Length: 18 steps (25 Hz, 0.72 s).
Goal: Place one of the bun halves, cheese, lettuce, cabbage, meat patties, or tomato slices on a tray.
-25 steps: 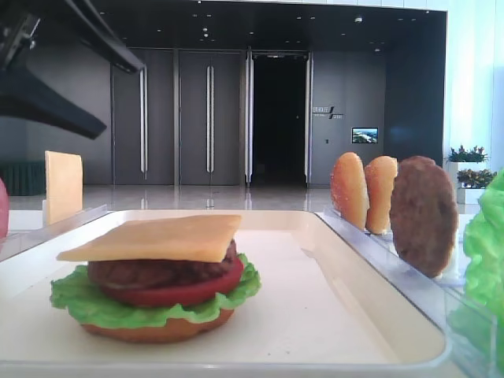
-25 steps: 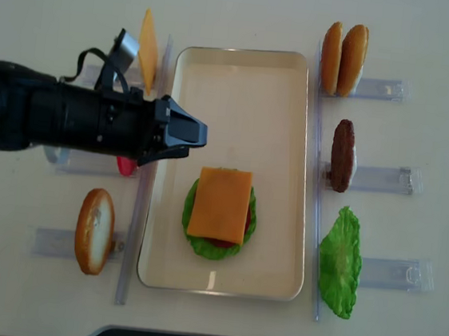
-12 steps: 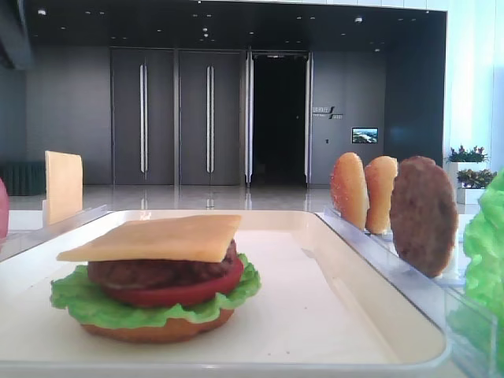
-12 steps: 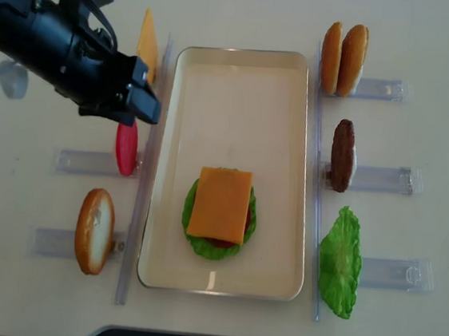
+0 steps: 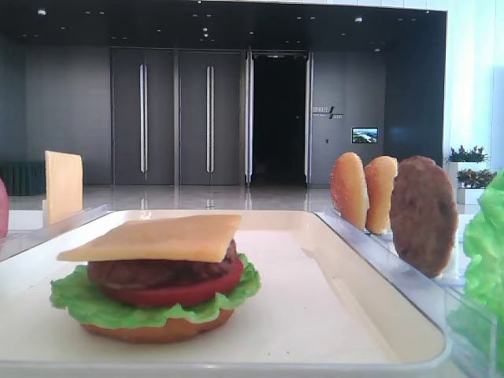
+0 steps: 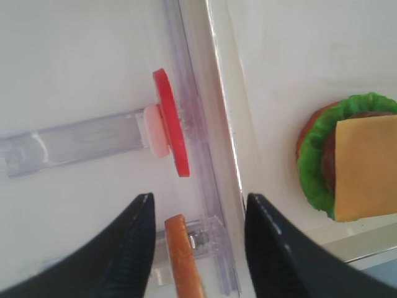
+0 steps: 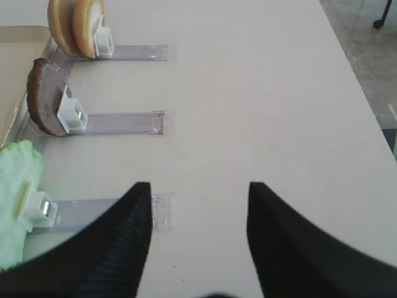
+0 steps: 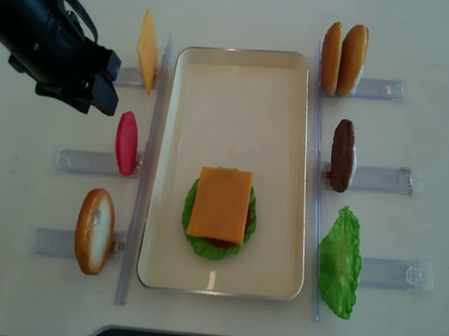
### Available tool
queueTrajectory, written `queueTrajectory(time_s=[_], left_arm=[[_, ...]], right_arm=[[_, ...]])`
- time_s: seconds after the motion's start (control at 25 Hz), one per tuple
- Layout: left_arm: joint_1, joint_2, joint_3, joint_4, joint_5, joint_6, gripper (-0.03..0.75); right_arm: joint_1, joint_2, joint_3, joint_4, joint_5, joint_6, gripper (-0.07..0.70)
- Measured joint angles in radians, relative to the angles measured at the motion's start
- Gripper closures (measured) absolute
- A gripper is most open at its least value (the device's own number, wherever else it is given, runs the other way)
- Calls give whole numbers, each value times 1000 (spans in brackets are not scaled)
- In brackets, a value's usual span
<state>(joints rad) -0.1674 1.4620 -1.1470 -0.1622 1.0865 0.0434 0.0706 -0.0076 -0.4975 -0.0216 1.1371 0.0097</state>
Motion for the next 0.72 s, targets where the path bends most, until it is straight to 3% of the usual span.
queueTrajectory(time_s=[0.16, 0.32, 0.52, 0.72], left_arm=[[30, 0, 0, 36, 3, -24, 354], [143, 0, 0, 41, 13, -26, 356], [288, 0, -1, 104, 71, -9, 356], [317, 0, -1, 162, 105, -7, 360]], right_arm=[[0, 0, 0, 0, 0, 0, 264], [0, 0, 0, 0, 0, 0, 264], [0, 0, 0, 0, 0, 0, 264], [0, 0, 0, 0, 0, 0, 264]])
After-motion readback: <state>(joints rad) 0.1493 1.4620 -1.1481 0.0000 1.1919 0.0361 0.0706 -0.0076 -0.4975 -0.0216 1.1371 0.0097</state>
